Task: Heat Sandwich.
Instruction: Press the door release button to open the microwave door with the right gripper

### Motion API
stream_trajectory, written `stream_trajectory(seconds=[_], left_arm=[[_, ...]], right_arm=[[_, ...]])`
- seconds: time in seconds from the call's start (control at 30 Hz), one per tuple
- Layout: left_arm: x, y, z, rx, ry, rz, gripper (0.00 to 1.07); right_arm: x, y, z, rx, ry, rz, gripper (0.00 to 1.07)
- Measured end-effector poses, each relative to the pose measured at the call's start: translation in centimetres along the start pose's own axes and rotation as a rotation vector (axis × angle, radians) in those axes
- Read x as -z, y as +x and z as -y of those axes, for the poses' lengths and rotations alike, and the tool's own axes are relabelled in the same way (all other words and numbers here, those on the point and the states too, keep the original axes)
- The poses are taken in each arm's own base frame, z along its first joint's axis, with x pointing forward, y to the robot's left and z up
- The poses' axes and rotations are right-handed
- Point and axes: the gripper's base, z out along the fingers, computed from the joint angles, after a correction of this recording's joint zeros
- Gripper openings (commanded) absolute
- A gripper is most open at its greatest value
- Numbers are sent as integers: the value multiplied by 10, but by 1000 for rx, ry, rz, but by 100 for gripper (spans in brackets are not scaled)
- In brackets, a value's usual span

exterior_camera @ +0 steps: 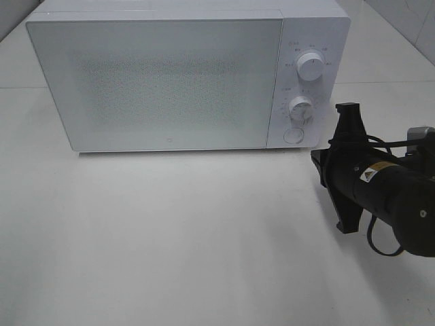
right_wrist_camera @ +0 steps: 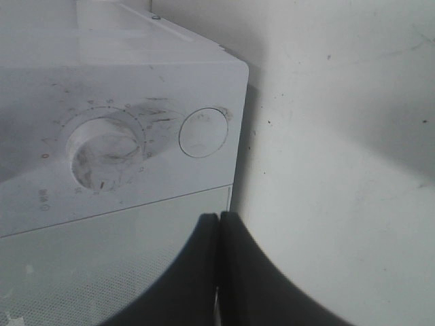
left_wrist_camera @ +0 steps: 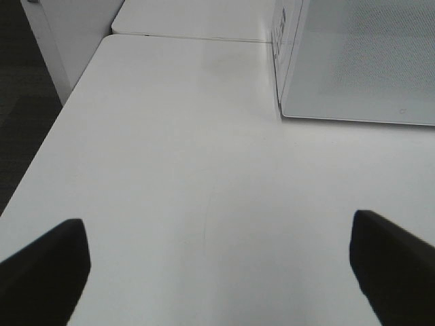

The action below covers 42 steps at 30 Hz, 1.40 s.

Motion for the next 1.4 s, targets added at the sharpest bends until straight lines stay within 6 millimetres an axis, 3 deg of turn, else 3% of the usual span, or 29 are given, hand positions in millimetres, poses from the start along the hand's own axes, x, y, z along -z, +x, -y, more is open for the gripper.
stream_trajectory(seconds=[0.37,0.67,1.03,1.4], left_arm=[[0,0,0,0,0,0,98],[0,0,0,0,0,0,98],[0,0,0,0,0,0,98],[0,0,0,0,0,0,98]], right_arm=[[-40,17,-6,-7,-6,-9,1],[-71,9,-14,-32,-18,21,1],[-96,1,-12,-43,18,40,1],[-106,1,-16,-55,25,38,0]])
